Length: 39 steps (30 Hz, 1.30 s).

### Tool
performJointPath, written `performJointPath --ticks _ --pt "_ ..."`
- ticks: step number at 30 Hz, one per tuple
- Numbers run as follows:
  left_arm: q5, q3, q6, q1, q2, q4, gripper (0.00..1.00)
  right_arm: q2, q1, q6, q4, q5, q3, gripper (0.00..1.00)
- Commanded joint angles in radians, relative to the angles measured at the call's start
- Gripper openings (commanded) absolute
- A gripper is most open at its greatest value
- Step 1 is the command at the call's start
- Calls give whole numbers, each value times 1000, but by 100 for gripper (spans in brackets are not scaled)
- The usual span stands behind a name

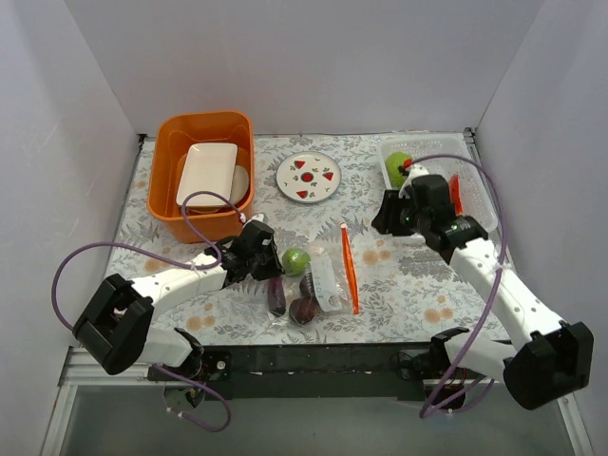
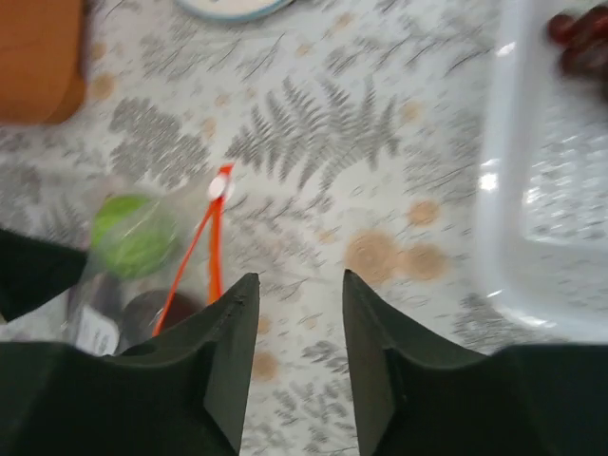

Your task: Open the zip-top bag and remove the fake food

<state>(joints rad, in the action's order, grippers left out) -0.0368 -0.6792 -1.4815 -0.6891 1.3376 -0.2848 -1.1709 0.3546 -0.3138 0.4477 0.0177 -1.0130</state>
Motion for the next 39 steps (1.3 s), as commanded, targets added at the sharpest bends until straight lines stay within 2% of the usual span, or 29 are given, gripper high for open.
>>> performJointPath --ticks 1,5,10,16,19,25,33,39 --pt "9 -17 4 5 -40 -2 7 97 85 -194 -202 181 219 43" --pt "18 -20 0 5 -44 3 7 106 171 -283 -285 235 313 36" --pt "35 -13 1 5 -69 1 7 112 221 -332 -357 275 361 35" --pt "81 13 0 3 -136 -17 6 168 242 -327 -267 165 366 33" --pt "95 10 1 3 -149 -28 6 194 242 -320 -258 160 363 34" --pt "124 -3 -3 -1 -181 -47 6 189 242 -274 -165 102 329 41" --pt "137 10 -46 -46 -210 -54 6 206 242 -271 -155 105 306 28" --pt "120 15 -85 -118 -180 -30 5 197 242 -317 -259 203 364 24"
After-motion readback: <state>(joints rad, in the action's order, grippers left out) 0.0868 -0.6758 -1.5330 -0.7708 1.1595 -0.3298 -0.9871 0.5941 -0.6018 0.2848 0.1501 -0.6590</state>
